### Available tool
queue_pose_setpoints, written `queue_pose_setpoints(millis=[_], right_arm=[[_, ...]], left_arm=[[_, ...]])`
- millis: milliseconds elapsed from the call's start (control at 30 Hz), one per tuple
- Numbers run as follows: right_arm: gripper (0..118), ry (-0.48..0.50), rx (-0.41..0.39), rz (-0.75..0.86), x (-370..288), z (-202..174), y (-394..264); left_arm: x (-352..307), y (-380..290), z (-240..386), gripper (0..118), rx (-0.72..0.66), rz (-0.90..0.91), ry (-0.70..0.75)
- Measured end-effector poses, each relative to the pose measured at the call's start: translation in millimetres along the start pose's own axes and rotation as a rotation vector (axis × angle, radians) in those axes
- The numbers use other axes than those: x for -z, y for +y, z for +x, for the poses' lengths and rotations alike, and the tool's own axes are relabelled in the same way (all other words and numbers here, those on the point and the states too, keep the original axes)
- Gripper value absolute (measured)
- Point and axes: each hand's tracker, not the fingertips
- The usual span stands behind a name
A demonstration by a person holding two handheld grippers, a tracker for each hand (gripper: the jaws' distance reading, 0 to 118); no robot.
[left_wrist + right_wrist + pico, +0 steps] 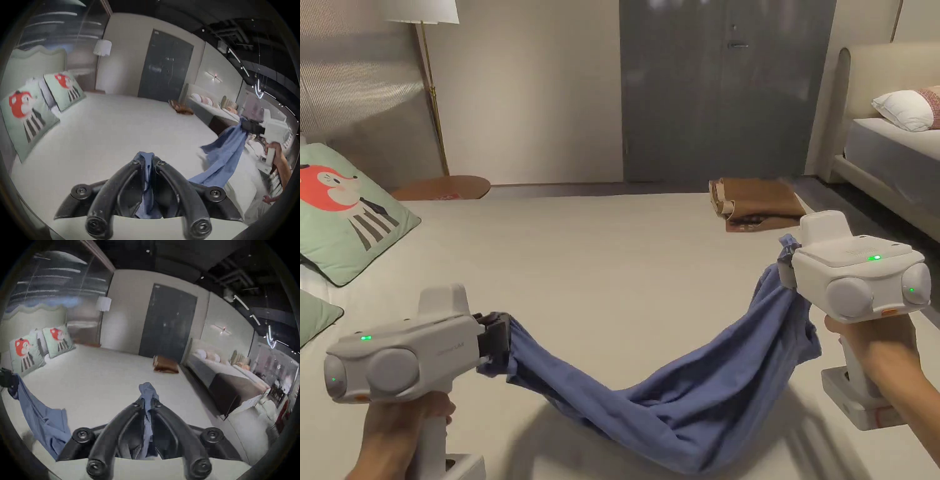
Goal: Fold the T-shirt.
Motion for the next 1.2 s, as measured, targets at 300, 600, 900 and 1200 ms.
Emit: queue_pose_setpoints(millis=[300,600,900,1200], right_arm=[[6,-0.132,0.085,0.146,38.4,44.1,101.7],[6,-0.142,0.079,0.285,69.0,42.9,127.6],[6,-0.068,0.052,0.157,103.9,7.2,46.7],[7,0.014,0.178,-0.139,93.6,-21.7,-103.5]], left_arm=[[24.1,160.2,-20.1,3,-0.041,0.209,0.118],[58.7,219.8,-24.9,3,0.069,0.349,0.277],[99.2,127.8,-66.7,3,0.114,0.191,0.352],[81.0,-31.7,-108.3,3,0.006,-0.075,0.372]])
